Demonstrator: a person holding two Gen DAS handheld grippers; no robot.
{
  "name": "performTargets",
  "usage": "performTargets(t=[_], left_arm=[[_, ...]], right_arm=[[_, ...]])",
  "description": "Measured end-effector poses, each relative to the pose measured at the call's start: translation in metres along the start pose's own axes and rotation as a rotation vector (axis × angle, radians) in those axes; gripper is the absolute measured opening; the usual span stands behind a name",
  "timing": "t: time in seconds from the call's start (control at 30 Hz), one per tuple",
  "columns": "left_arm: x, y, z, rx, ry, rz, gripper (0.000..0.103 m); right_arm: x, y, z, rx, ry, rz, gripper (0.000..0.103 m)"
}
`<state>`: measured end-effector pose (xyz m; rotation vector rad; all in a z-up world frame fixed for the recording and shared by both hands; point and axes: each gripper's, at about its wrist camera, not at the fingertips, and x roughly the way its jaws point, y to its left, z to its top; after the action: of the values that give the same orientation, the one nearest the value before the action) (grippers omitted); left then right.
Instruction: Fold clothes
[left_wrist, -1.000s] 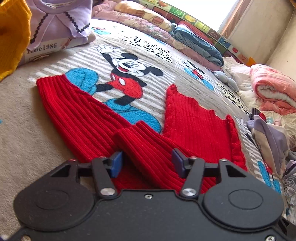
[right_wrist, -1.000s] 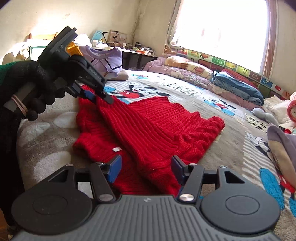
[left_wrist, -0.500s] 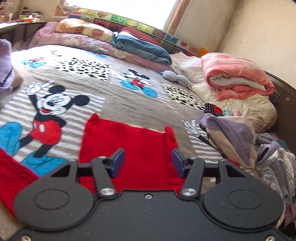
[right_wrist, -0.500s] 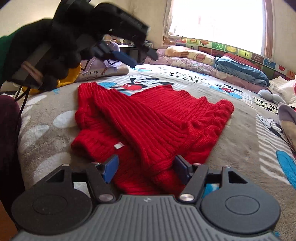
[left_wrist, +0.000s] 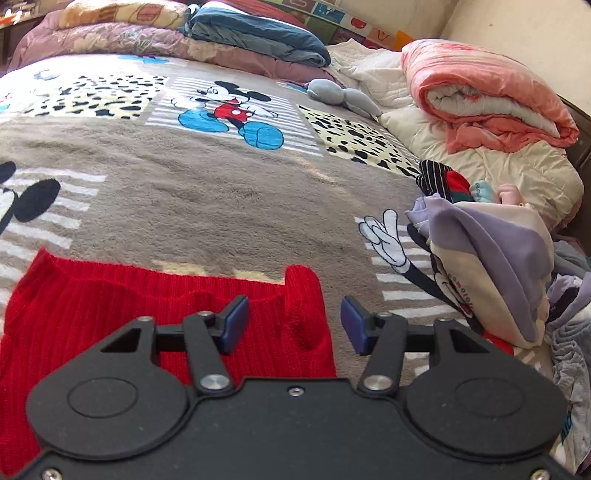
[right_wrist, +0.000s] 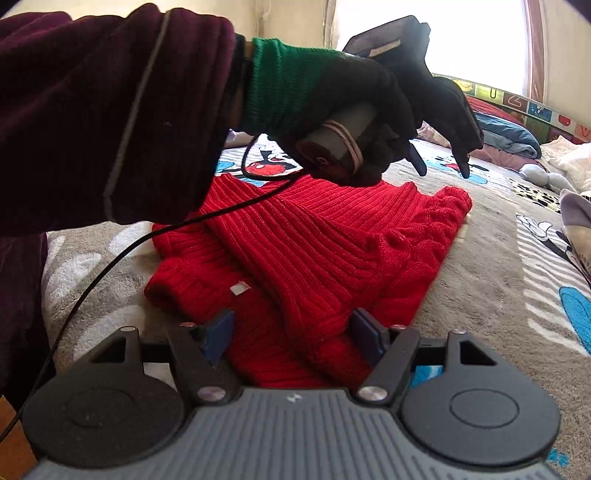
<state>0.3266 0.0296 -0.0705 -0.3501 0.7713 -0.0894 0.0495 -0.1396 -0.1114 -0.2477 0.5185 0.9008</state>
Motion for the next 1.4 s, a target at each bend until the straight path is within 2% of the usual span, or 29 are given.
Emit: performTargets(t=[0.03,0.13,0.17,0.27,0.3,0.33,0.37,0.4,0.5,0.53,0.57,0.6,0.67,0.7,0.73,0.8,0.87,0.9,0.97,1.03,1.07,1.17,1.23,1.27,1.33,1.4], left_arm=[[0.006,-0.001,-0.001,0.011,0.021,0.016,0.022],[0.024,-0.006,-0.011,0.079,0.066,0.118,0.018],[0.027,-0.004,-0.014,0.076,0.068,0.132,0.018],[0.015,0.003,-0.014,0.008,0.033,0.067,0.019],[0.011,0.003,-0.012,0.0,0.011,0.06,0.029],[0.007,0.002,-0.01,-0.002,-0.012,0.066,0.034],[0.006,-0.002,-0.009,0.014,-0.023,0.071,0.034],[0.008,-0.007,-0.008,0.044,-0.021,0.076,0.035],[0.021,-0.016,-0.008,0.093,0.01,0.087,0.053],[0.025,-0.012,-0.01,0.077,0.019,0.094,0.05],[0.03,-0.009,-0.011,0.06,0.027,0.1,0.042],[0.034,-0.006,-0.013,0.043,0.035,0.106,0.028],[0.032,-0.001,-0.014,-0.004,0.013,0.107,0.023],[0.031,0.0,-0.014,-0.009,0.013,0.105,0.024],[0.034,-0.001,-0.013,0.007,0.026,0.099,0.032],[0.033,-0.001,-0.009,0.031,0.034,0.092,0.037],[0.015,-0.004,-0.002,0.046,-0.018,0.095,0.048],[0.005,-0.005,0.0,0.06,-0.054,0.092,0.05],[-0.008,-0.006,0.001,0.058,-0.077,0.049,0.049],[-0.004,-0.008,-0.001,0.065,-0.052,0.008,0.047],[0.004,-0.01,-0.004,0.08,-0.025,0.012,0.046],[0.042,-0.01,-0.013,0.129,0.087,0.087,0.046],[0.044,-0.007,-0.011,0.132,0.084,0.069,0.049],[0.033,-0.004,-0.007,0.1,0.067,0.032,0.049],[0.0,0.0,-0.004,0.066,-0.018,-0.059,0.049],[-0.033,0.005,-0.009,0.061,-0.059,-0.066,0.049]], right_arm=[[0.0,0.0,0.0,0.001,0.0,0.002,0.072],[0.001,0.0,0.0,0.003,0.002,0.012,0.074],[0.001,-0.001,0.0,0.005,0.002,0.015,0.074],[0.002,-0.001,0.001,0.009,0.003,0.019,0.075],[0.002,0.0,0.001,0.009,0.003,0.02,0.075],[0.001,0.0,0.001,0.01,0.002,0.02,0.075],[0.002,-0.001,0.001,0.012,0.001,0.02,0.075],[0.002,-0.001,0.001,0.013,0.0,0.022,0.076],[0.003,-0.001,0.0,0.017,-0.001,0.025,0.076],[0.003,-0.001,0.0,0.017,-0.001,0.025,0.076],[0.003,-0.001,0.0,0.018,-0.002,0.025,0.076],[0.003,-0.001,0.0,0.018,-0.002,0.026,0.076],[0.002,-0.003,-0.001,0.02,-0.002,0.027,0.076],[0.002,-0.004,-0.001,0.021,-0.002,0.027,0.076],[0.003,-0.004,-0.002,0.02,-0.002,0.027,0.076],[0.004,-0.004,-0.002,0.017,-0.001,0.028,0.077],[0.004,-0.004,-0.002,0.014,0.0,0.028,0.078],[0.004,-0.004,-0.002,0.012,0.001,0.028,0.078],[0.005,-0.004,-0.002,0.009,0.002,0.029,0.08],[0.006,-0.004,-0.002,0.005,0.003,0.029,0.08],[0.006,-0.004,-0.002,0.005,0.003,0.029,0.08],[0.006,-0.004,-0.002,0.006,0.004,0.03,0.08],[0.007,-0.003,-0.001,0.004,0.005,0.029,0.081],[0.007,-0.003,-0.001,0.003,0.006,0.029,0.081],[0.008,-0.002,-0.001,0.0,0.007,0.029,0.082],[0.008,-0.002,-0.001,-0.003,0.006,0.031,0.083]])
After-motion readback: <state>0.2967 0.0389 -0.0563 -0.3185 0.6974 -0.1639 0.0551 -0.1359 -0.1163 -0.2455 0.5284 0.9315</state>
